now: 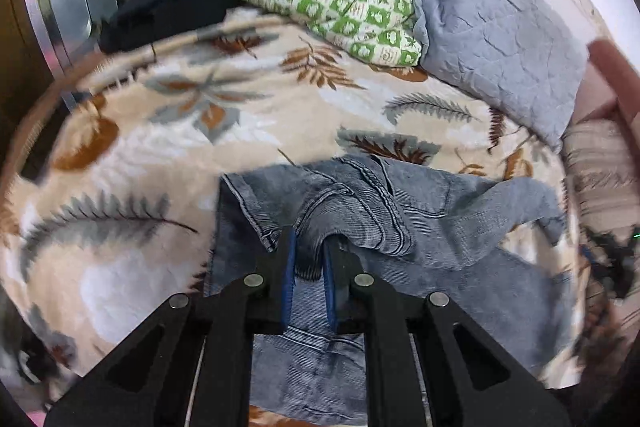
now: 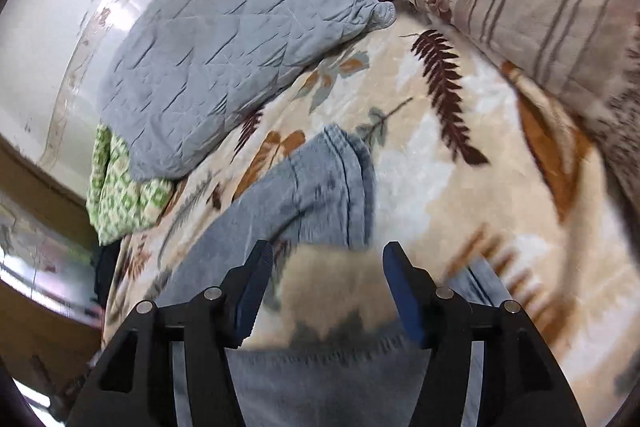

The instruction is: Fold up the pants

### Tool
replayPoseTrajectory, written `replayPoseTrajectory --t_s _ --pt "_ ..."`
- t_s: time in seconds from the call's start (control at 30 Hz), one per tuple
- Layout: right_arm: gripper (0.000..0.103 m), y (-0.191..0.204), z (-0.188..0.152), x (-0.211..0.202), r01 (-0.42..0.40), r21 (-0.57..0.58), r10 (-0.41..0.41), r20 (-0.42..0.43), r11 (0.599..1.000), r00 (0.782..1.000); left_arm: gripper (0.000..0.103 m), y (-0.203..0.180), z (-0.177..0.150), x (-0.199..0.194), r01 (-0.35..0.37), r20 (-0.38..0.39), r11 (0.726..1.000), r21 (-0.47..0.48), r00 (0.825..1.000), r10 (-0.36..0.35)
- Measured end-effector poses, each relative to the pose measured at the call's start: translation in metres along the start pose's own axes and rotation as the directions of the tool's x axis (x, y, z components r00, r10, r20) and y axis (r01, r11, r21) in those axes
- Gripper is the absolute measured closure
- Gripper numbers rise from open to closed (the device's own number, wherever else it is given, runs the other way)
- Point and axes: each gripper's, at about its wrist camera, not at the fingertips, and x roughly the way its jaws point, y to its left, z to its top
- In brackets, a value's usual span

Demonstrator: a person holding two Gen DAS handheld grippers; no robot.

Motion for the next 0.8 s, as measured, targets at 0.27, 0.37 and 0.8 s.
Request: replayPoseTrajectory --t_s 0.27,0.37,0.8 --pt "0.04 -0.008 0.038 0.074 -0.001 0.066 0.006 -0.074 0.998 0.997 0.083 0.014 0.008 0.023 0.188 -0.118 0.963 -0.195 0.97 -0.213" --pt "0.04 -0.007 0.04 0.085 -0.052 0.068 0.057 -0.081 0.996 0.995 0.081 0.015 0.007 0.028 0.242 -0.122 0.928 -0.283 0.951 -0.285" --pt "0.036 -0.008 0.034 0.092 -0.067 0.049 0.073 -0.138 0.997 0.988 0.049 0.025 -0.032 -0.001 0.267 -0.122 0.739 -0.619 0.896 -0.426"
